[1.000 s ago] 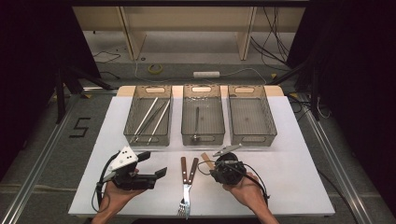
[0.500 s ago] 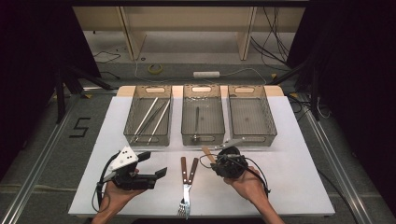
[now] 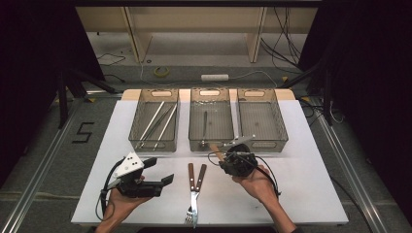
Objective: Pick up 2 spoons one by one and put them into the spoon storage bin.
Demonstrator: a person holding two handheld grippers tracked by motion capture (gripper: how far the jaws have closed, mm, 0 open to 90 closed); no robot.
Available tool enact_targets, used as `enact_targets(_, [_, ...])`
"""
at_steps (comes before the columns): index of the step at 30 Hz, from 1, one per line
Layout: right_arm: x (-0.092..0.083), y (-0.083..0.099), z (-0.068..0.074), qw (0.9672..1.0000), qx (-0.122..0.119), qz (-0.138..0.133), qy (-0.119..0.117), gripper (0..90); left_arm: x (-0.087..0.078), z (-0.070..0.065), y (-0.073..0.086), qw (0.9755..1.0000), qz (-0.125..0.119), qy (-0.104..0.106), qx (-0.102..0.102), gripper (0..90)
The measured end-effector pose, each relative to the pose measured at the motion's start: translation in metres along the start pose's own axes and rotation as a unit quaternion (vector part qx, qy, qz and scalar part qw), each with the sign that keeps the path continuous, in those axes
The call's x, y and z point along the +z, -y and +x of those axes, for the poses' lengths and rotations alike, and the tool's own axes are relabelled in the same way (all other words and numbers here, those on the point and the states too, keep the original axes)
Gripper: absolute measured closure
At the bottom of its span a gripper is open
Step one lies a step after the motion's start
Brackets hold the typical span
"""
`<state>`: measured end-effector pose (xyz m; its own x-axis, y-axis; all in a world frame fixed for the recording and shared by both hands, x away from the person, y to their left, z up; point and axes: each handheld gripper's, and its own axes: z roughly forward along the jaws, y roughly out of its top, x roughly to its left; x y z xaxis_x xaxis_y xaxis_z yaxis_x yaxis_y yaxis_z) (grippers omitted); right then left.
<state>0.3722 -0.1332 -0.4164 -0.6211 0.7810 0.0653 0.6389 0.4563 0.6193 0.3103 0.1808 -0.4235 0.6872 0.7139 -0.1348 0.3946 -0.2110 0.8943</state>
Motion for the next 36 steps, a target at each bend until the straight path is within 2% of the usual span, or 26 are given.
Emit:
enact_targets(13, [0.002,-0.014,-0.010,0.9999,0.008,-0.011,0.000,76.9,0.000,0.000,0.000,1.0000,-0.002,0.000,-0.001,15.4])
enact_targets(21, [0.001,-0.031,-0.015,0.9997,0.009,-0.024,-0.001,76.8,0.000,0.000,0.000,1.0000,-0.003,0.001,-0.002,15.4])
enact_targets(36, [0.011,-0.057,-0.022,0.9994,0.009,-0.033,-0.010,76.8,-0.001,0.000,0.000,1.0000,-0.008,0.002,-0.004,15.3])
